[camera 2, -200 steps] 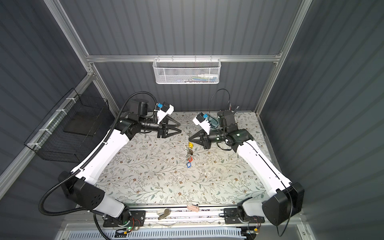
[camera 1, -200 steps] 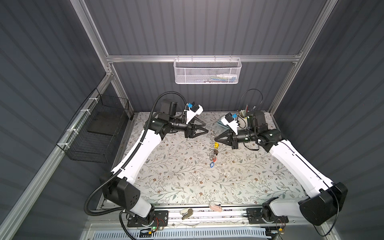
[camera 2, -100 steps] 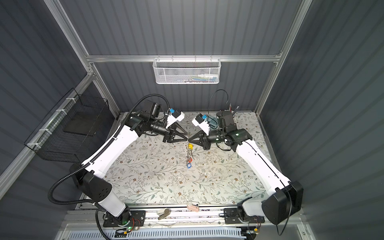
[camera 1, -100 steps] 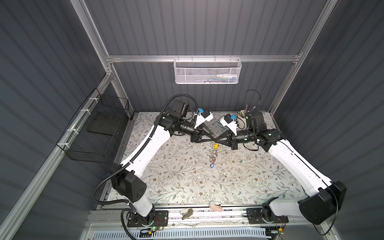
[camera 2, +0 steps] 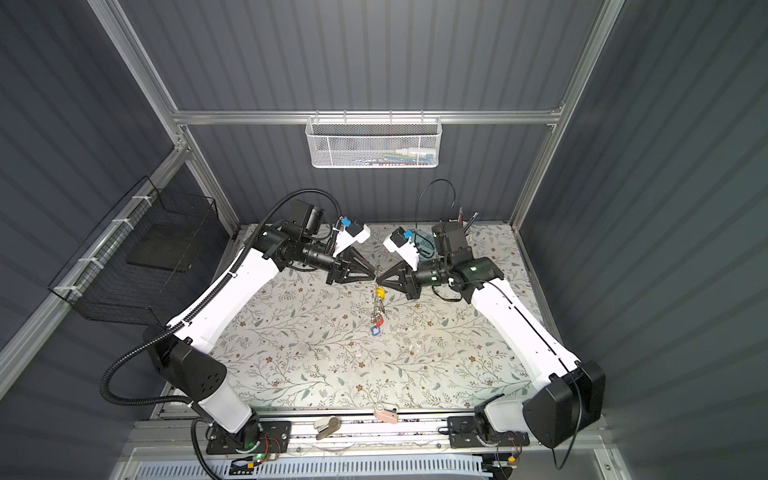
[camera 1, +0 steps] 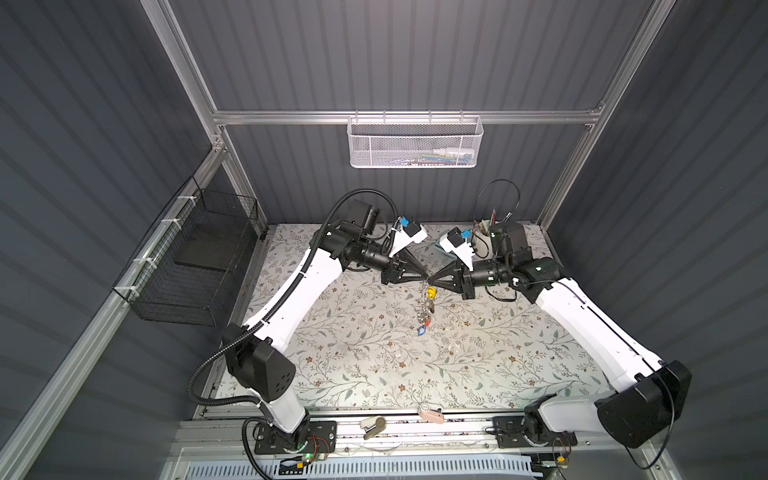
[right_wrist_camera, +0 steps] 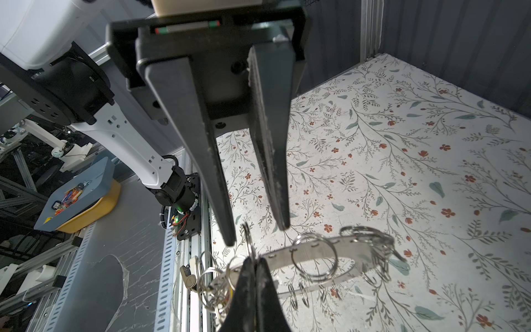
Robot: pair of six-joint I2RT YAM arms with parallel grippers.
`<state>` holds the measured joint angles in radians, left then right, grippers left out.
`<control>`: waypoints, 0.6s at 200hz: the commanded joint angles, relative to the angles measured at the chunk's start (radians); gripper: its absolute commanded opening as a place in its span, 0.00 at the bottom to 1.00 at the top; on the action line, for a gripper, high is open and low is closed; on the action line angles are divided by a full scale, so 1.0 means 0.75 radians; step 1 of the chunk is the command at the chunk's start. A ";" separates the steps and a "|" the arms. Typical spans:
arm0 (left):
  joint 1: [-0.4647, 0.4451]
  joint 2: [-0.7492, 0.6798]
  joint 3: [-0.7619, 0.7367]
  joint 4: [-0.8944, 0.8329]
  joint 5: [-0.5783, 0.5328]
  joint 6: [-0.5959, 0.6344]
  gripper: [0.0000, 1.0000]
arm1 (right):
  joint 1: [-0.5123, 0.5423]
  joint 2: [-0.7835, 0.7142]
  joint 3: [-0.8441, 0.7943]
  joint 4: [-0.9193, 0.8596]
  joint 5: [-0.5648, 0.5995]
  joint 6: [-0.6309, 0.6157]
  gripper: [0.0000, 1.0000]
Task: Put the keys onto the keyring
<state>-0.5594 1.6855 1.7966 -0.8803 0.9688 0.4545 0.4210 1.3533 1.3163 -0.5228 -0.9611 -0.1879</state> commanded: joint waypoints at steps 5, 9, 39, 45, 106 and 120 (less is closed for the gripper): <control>-0.011 0.015 0.034 -0.045 -0.005 0.020 0.20 | 0.007 -0.010 0.008 0.054 -0.039 -0.006 0.00; -0.011 0.015 0.035 -0.044 -0.007 0.020 0.19 | 0.006 -0.009 0.009 0.055 -0.039 -0.004 0.00; -0.015 0.013 0.029 -0.039 -0.012 0.012 0.08 | 0.006 -0.009 0.007 0.061 -0.040 0.003 0.00; -0.015 0.012 0.027 -0.035 -0.017 0.009 0.04 | 0.007 -0.011 0.006 0.064 -0.039 0.003 0.00; -0.017 -0.093 -0.126 0.221 -0.096 -0.147 0.00 | -0.002 -0.018 0.009 0.070 -0.008 0.023 0.15; -0.017 -0.142 -0.209 0.349 -0.132 -0.205 0.00 | -0.022 -0.033 0.004 0.074 -0.004 0.044 0.28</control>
<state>-0.5644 1.6497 1.7176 -0.7761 0.9314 0.3946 0.4175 1.3529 1.3151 -0.4992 -0.9455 -0.1810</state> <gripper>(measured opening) 0.046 0.196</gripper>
